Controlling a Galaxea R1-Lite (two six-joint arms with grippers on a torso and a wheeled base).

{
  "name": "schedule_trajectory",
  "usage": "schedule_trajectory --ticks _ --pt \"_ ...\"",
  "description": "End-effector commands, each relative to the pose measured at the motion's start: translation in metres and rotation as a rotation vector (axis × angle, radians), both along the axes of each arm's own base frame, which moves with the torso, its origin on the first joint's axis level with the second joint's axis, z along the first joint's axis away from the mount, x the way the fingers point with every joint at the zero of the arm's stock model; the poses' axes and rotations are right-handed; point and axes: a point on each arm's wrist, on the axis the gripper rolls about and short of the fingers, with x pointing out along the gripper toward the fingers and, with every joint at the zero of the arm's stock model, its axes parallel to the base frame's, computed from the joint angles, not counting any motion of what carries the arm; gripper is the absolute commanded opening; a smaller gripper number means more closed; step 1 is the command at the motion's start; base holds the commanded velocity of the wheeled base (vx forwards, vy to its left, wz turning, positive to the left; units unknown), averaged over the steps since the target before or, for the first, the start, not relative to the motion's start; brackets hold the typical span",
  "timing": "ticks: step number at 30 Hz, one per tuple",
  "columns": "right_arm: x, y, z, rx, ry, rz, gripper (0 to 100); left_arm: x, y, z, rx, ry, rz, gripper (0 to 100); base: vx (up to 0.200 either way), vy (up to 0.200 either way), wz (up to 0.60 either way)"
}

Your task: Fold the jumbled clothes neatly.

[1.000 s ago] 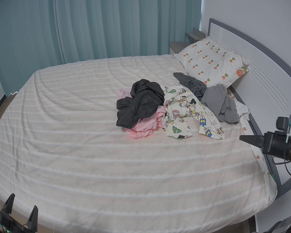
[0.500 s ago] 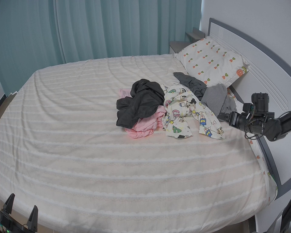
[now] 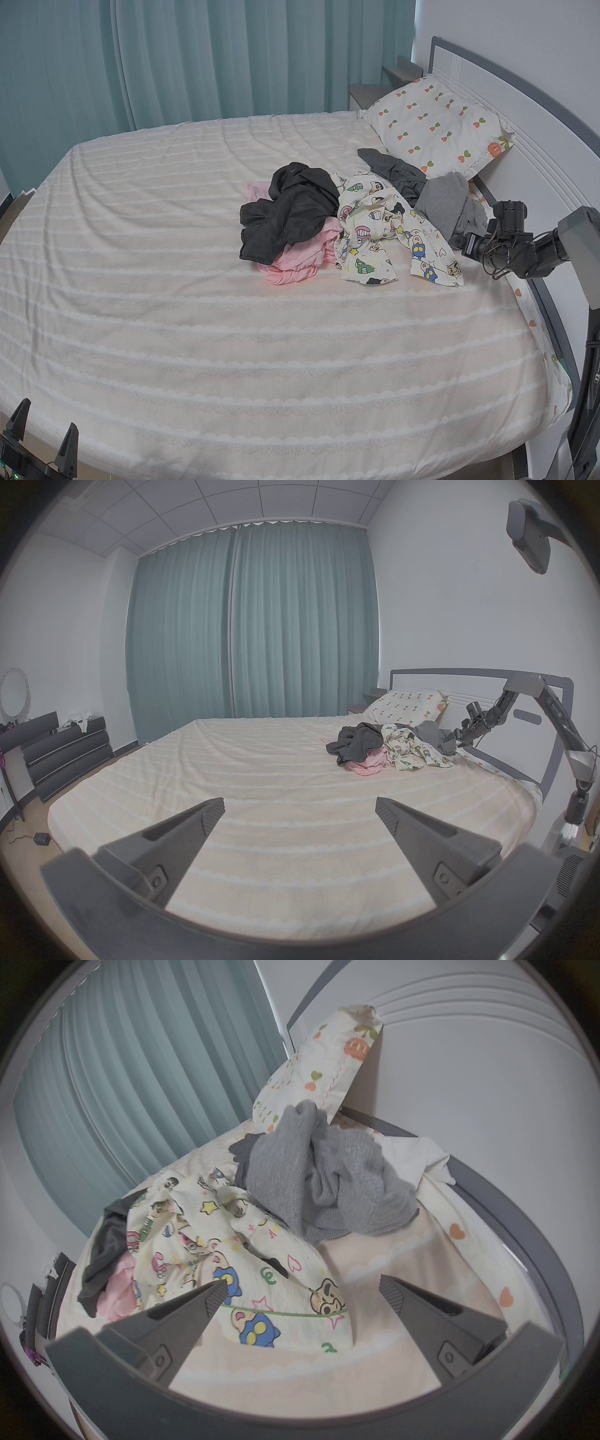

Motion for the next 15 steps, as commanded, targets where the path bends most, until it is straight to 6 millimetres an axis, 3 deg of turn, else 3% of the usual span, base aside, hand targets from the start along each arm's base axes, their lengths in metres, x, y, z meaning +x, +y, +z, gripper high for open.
schedule_trajectory --ticks 1,6,15 --pt "0.023 0.006 -0.041 -0.015 0.043 -0.015 100 0.0 0.0 -0.004 0.0 0.0 0.001 100 0.0 0.0 0.0" --pt "0.03 0.021 -0.049 -0.019 0.046 0.01 100 0.0 0.0 -0.004 0.0 0.002 0.001 100 0.0 0.0 0.0" --pt "0.043 0.022 -0.058 -0.022 0.069 0.012 100 0.0 0.0 -0.004 0.002 0.002 0.001 100 0.0 0.0 0.0"
